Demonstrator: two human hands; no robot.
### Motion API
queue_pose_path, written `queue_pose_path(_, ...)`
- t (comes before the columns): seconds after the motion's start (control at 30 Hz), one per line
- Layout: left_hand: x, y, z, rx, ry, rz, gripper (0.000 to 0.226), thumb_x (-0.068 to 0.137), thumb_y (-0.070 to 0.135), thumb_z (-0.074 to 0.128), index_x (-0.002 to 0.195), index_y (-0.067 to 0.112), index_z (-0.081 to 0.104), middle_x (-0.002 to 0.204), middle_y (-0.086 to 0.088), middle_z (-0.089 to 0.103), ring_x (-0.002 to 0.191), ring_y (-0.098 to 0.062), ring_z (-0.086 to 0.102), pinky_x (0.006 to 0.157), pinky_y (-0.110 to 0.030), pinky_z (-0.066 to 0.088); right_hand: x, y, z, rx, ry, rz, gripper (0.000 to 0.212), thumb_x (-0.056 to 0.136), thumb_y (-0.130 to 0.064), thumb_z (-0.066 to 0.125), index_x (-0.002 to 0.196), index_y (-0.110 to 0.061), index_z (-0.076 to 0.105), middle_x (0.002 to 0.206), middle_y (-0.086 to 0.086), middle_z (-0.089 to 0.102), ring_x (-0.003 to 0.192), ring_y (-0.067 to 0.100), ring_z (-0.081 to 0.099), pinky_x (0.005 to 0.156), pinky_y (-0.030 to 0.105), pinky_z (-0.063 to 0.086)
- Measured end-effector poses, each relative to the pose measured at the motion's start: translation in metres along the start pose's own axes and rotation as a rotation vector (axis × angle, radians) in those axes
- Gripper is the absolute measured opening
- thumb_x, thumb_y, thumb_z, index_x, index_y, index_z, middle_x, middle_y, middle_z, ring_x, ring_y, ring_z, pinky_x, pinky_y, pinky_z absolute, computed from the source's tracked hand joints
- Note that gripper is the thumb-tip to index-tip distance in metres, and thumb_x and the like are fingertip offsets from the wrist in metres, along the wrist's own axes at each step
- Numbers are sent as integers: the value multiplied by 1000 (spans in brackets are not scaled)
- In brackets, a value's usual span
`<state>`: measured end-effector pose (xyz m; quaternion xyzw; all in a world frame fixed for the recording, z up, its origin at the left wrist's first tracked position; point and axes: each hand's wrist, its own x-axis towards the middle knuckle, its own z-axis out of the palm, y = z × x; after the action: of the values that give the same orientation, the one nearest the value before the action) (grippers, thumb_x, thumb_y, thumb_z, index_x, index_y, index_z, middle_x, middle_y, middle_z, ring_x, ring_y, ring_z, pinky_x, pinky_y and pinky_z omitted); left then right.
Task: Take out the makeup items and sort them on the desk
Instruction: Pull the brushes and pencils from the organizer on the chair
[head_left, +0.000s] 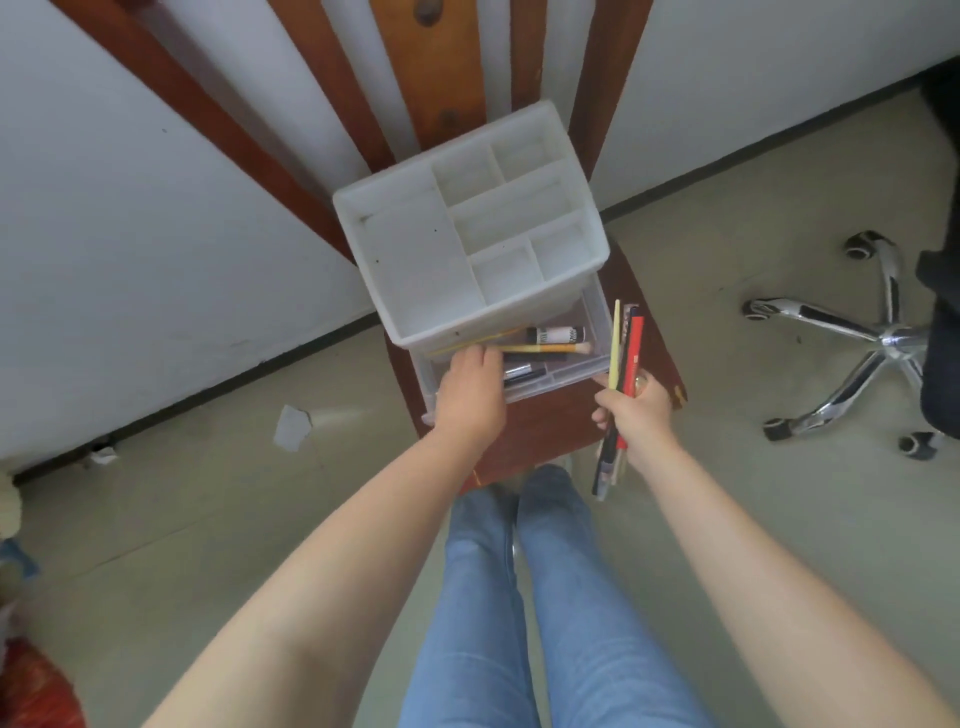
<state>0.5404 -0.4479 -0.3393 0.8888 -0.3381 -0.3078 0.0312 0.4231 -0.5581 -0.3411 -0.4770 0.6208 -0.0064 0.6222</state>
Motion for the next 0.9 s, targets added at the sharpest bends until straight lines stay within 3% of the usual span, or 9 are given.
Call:
queue_pose_path(0.2,42,4,-4,244,-198,-9,67,87,13,59,141,3,21,136,-17,41,126,-34,40,98,-41,40,6,0,-1,132,-7,33,29,82,9,48,76,-19,47,89,7,60,29,-1,47,38,15,43)
queue_pose_path(0.3,46,3,-2,352,-229,72,75,87,19,59,144,3,13,137,-16,39,125,-34,41,99,-41,40,7,2,-1,108,-51,41,21,81,7,51,87,-13,53,90,8,61,33,0,48,43,18,43)
queue_pose_path(0.4,44,4,-1,455,-250,176,69,91,15,52,145,4,10,137,-17,38,126,-34,38,98,-41,40,7,4,-1,97,-71,58,21,82,3,54,94,-14,54,88,10,60,44,7,51,52,23,45)
queue_pose_path(0.57,40,10,0,550,-271,230,61,89,1,48,141,1,18,133,-18,39,122,-33,39,91,-40,45,7,3,-2,153,-86,88,26,83,3,56,107,-7,55,85,8,61,41,4,51,52,22,46)
queue_pose_path(0.7,44,13,2,554,-265,203,52,89,0,47,136,1,24,129,-18,43,119,-32,41,87,-37,45,6,0,-5,149,-115,83,19,83,2,56,94,-13,54,90,11,61,48,9,50,54,23,47)
queue_pose_path(0.83,51,13,1,499,-239,164,32,95,10,44,125,3,38,119,-16,52,109,-31,49,80,-36,43,8,-3,-5,115,-105,71,19,83,2,57,100,-6,56,85,13,60,48,10,50,55,24,48)
queue_pose_path(0.9,53,13,-1,467,-236,150,29,95,15,46,121,3,44,117,-16,53,105,-32,52,78,-35,43,7,-5,-4,138,-106,70,17,82,3,56,87,-13,56,86,12,61,43,6,51,53,23,47)
